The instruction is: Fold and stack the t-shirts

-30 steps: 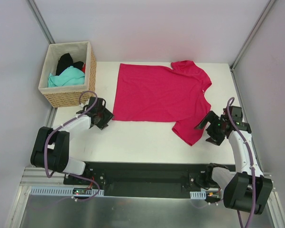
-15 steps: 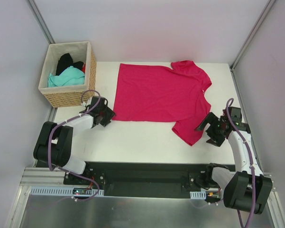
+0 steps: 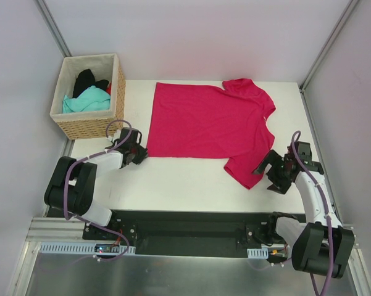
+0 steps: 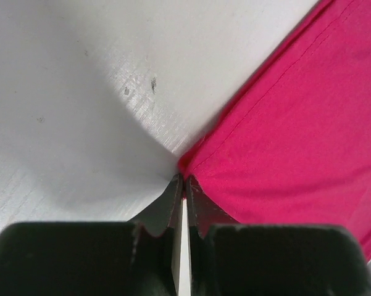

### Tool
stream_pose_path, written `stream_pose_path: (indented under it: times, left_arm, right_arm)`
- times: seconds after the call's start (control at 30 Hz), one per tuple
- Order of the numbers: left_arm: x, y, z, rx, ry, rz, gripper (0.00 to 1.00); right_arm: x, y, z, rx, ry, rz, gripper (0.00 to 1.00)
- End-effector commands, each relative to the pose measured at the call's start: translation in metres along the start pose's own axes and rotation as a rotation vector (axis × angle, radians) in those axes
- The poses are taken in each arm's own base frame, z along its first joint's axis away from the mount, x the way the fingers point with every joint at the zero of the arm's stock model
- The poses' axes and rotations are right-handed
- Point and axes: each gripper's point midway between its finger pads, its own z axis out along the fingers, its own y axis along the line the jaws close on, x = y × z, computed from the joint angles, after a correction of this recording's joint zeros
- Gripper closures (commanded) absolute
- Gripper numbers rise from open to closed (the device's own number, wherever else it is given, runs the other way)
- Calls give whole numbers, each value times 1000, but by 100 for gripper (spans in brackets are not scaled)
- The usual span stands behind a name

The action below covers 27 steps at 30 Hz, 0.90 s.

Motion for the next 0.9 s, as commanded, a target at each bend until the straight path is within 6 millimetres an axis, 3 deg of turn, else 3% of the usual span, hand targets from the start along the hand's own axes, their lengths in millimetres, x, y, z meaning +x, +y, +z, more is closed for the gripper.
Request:
stream_pose_path:
  times: [0.0,0.17,0.27,0.47,0.7,0.87]
  left_arm:
    - [7,20,8,-82,8,26,100]
    - [6,20,7,-79,-1,45,100]
    - [5,23,4,-82,-10,64,100]
    - [7,25,3,-84,1,76,100]
    - [5,22,0,-72,-6,87,100]
    - [7,26,0,-79,1,88,100]
  right_arm:
    - [22,-10,14,40,55,9,3]
    - [31,-12,35,86,68,-13,3]
    - [28,-14,45,103,46,25,2]
    - [24,-9,58,101,18,71,8]
    - [26,-13,64,127,-25,104,32]
    - [17,-1,64,94,-47,114,35]
